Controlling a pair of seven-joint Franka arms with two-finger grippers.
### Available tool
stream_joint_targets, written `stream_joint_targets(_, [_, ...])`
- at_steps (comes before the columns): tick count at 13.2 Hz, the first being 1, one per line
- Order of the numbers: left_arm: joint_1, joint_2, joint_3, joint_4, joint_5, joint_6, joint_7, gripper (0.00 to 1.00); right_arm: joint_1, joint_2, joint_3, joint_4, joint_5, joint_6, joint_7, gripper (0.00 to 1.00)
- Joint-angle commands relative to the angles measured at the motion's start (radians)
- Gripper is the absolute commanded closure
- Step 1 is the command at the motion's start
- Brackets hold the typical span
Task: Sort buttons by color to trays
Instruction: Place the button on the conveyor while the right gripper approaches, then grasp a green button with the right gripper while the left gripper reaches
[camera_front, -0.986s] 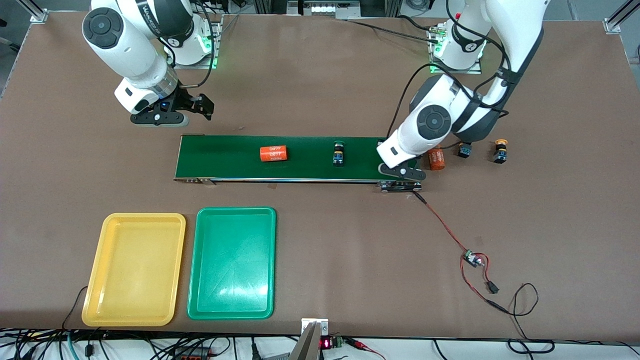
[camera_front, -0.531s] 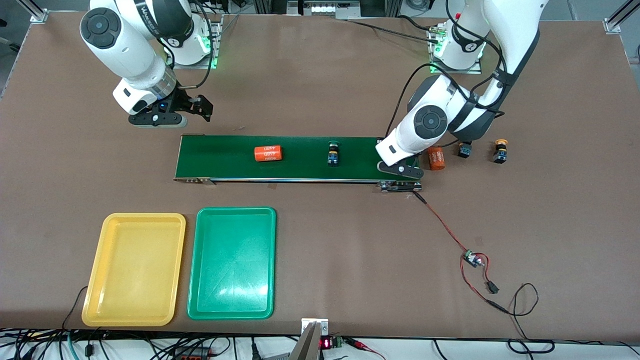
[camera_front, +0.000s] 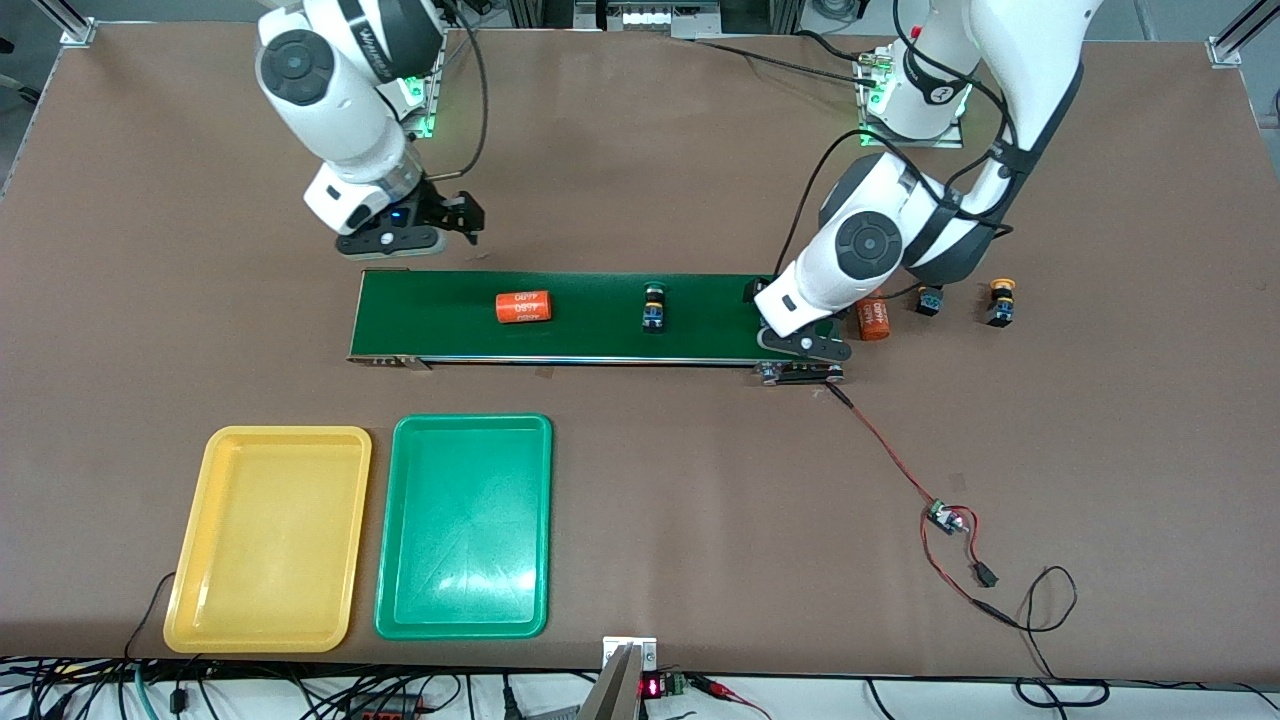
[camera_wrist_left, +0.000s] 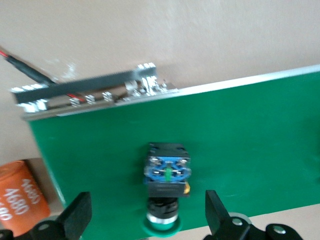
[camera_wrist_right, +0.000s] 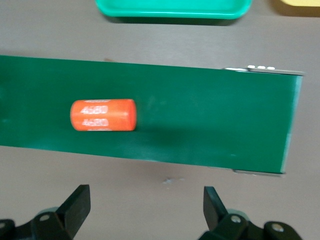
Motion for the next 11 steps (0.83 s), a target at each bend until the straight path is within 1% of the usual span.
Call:
stream_joint_targets(1, [0.097,-0.121,-0.002,-0.001,-0.021,-0.077,0.011,0.00,0.065,0.059,-0.002,0.018,0.008,0.074,0.093,0.00])
stream_joint_targets(2, [0.150,-0.134,-0.002,-0.001,-0.020,-0.079,0.010,0.00,0.100,0.079,-0.003,0.032,-0.004,0.095,0.157,0.00])
stream_joint_targets(4, [0.247,-0.134,0.009,-0.006,-0.007,-0.079,0.011,0.00,0.127,0.168,-0.003,0.105,-0.055,0.089,0.168,0.00])
stream_joint_targets(5, [0.289,-0.128,0.012,-0.012,-0.006,-0.079,0.019,0.00,0.142,0.190,-0.003,0.127,-0.076,0.088,0.171,0.00])
stream_joint_targets(6, [0.338,-0.126,0.012,-0.022,-0.004,-0.080,0.072,0.00,0.160,0.214,-0.003,0.145,-0.084,0.086,0.173,0.00])
stream_joint_targets(8, [0.419,-0.126,0.012,-0.053,-0.006,-0.093,0.279,0.00,0.161,0.248,-0.003,0.184,-0.084,0.085,0.261,0.00])
stream_joint_targets(9, [0.439,-0.126,0.012,-0.067,-0.006,-0.093,0.359,0.00,0.162,0.266,-0.003,0.205,-0.086,0.079,0.314,0.00])
stream_joint_targets(11, [0.462,-0.126,0.012,-0.113,-0.004,-0.090,0.439,0.00,0.162,0.306,-0.003,0.260,-0.087,0.045,0.401,0.00])
